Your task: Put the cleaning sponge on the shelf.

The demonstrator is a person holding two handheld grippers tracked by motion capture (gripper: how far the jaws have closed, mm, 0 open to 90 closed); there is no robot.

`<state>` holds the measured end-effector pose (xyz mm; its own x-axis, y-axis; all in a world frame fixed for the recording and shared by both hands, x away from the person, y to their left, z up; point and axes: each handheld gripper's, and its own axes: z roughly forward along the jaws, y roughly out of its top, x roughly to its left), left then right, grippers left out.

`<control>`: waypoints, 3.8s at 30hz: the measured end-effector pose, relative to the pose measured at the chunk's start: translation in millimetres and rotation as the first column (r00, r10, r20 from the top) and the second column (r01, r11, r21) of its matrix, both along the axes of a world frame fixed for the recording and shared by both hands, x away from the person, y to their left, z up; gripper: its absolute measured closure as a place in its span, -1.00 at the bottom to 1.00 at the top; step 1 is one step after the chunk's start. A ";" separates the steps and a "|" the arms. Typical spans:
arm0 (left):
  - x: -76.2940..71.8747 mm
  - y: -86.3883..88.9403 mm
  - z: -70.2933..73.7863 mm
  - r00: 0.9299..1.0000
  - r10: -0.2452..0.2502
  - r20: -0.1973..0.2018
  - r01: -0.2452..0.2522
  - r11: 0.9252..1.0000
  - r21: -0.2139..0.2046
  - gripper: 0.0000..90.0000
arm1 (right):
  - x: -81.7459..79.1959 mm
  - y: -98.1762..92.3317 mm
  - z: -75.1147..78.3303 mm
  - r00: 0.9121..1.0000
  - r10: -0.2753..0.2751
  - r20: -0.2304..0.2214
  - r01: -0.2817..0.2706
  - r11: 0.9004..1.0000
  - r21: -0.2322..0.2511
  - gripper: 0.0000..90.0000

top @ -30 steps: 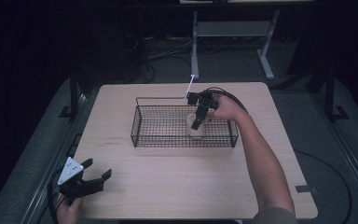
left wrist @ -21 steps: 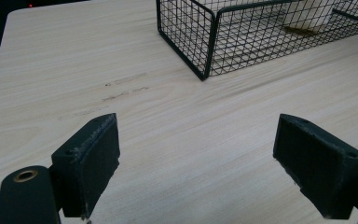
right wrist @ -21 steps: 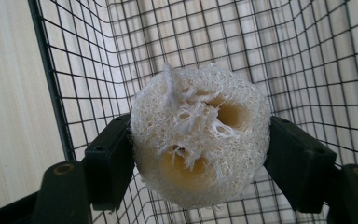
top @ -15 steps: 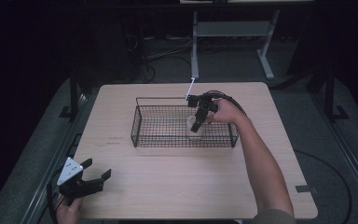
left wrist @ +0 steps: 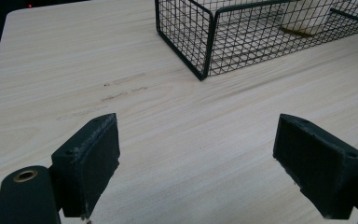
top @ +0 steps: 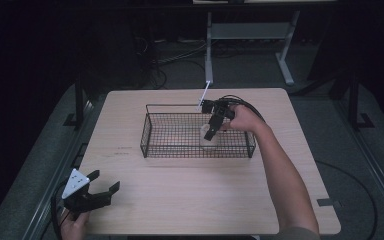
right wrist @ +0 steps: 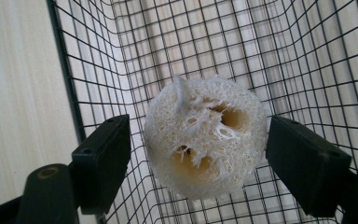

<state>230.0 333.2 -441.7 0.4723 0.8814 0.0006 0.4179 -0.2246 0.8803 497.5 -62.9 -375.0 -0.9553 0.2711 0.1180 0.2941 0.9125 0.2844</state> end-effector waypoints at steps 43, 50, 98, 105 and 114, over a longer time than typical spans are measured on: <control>-0.7 -4.2 0.0 1.000 -0.009 -0.003 0.009 1.000 0.007 -0.70 | -47.5 -19.0 44.8 0.997 0.048 0.063 -0.050 0.998 0.037 -0.57; -0.2 -5.0 0.1 1.000 -0.010 -0.003 0.010 1.000 0.003 -0.70 | -54.5 -17.2 47.7 0.996 0.060 0.069 -0.062 0.998 0.030 -0.58; -0.9 -8.1 -0.1 1.000 -0.015 -0.003 0.016 1.000 0.018 -0.70 | -111.4 -42.1 29.7 0.994 0.075 0.078 -0.082 0.993 0.082 -0.60; -0.7 -8.9 -0.4 1.000 -0.018 -0.006 0.018 1.000 0.023 -0.70 | -118.6 -47.8 24.9 0.994 0.076 0.081 -0.082 0.993 0.080 -0.60; -0.6 -9.9 -0.6 1.000 -0.018 -0.006 0.018 1.000 0.019 -0.70 | -128.4 -56.2 16.4 0.995 0.071 0.076 -0.076 0.995 0.065 -0.60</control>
